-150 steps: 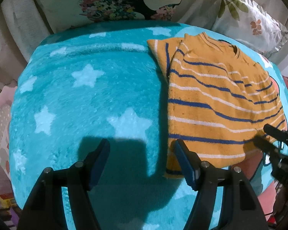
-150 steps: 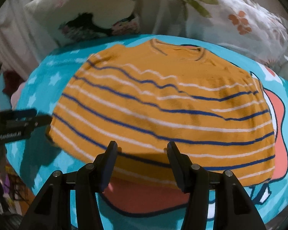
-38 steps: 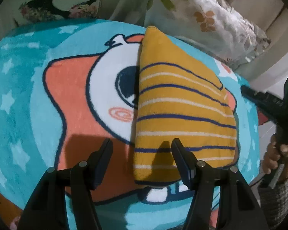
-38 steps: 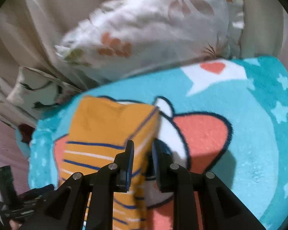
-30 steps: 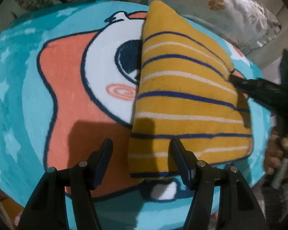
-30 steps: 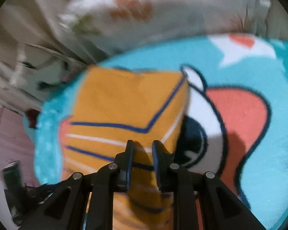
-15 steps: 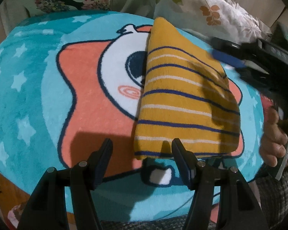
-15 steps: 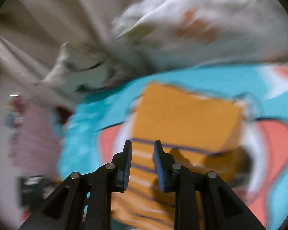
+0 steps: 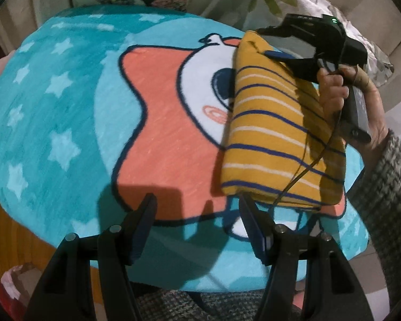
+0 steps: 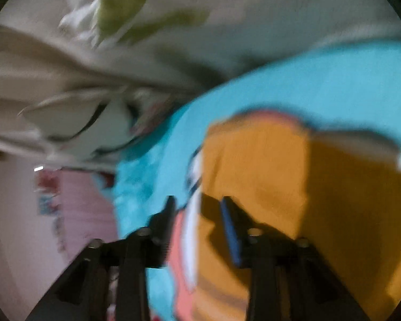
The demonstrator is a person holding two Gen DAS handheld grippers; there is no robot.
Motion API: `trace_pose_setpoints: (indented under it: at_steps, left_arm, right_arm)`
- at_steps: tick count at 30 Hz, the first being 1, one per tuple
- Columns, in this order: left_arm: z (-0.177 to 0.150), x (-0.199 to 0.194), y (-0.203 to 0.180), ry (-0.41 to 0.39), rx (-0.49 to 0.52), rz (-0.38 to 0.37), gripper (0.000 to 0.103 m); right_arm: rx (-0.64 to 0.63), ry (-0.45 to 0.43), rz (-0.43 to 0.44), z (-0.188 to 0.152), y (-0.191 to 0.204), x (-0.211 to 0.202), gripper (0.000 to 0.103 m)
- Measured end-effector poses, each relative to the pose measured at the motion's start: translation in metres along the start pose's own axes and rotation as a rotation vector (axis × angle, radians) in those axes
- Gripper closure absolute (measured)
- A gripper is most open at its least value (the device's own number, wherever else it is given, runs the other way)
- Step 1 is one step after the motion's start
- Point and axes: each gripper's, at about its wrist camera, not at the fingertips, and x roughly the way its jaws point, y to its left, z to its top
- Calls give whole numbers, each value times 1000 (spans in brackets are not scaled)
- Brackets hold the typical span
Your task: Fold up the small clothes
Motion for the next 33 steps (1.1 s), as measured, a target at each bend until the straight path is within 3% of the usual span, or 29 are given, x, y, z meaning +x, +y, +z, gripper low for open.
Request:
trace_pose_setpoints:
  at_steps: [2, 4, 5, 8, 13, 20, 22, 28, 33]
  left_arm:
    - [1, -1, 4, -7, -7, 2, 40]
    - [5, -1, 7, -14, -16, 0, 40]
    - [8, 0, 9, -18, -19, 0, 40]
    - [21, -2, 16, -52, -26, 16, 40]
    - [41, -9, 25, -96, -51, 19, 40]
    - [53, -10, 16, -126, -38, -1, 40]
    - [53, -10, 10, -129, -22, -6, 40]
    - [50, -1, -12, -118, 14, -26, 40]
    - [38, -6, -27, -134, 66, 9, 40]
  right_arm:
    - [2, -23, 9, 3, 0, -9, 52]
    - [25, -14, 112, -3, 2, -18, 52]
    - [45, 17, 205, -15, 3, -23, 52]
    - [-5, 92, 303, -53, 15, -29, 52]
    - [-101, 205, 235, -122, 10, -14, 52]
    - [-63, 312, 208, -199, -36, -31, 52]
    - [-40, 289, 189, -207, -54, -51, 52]
    - [-11, 50, 190, -179, -74, -128, 47]
    - [55, -66, 262, -144, -85, -137, 47]
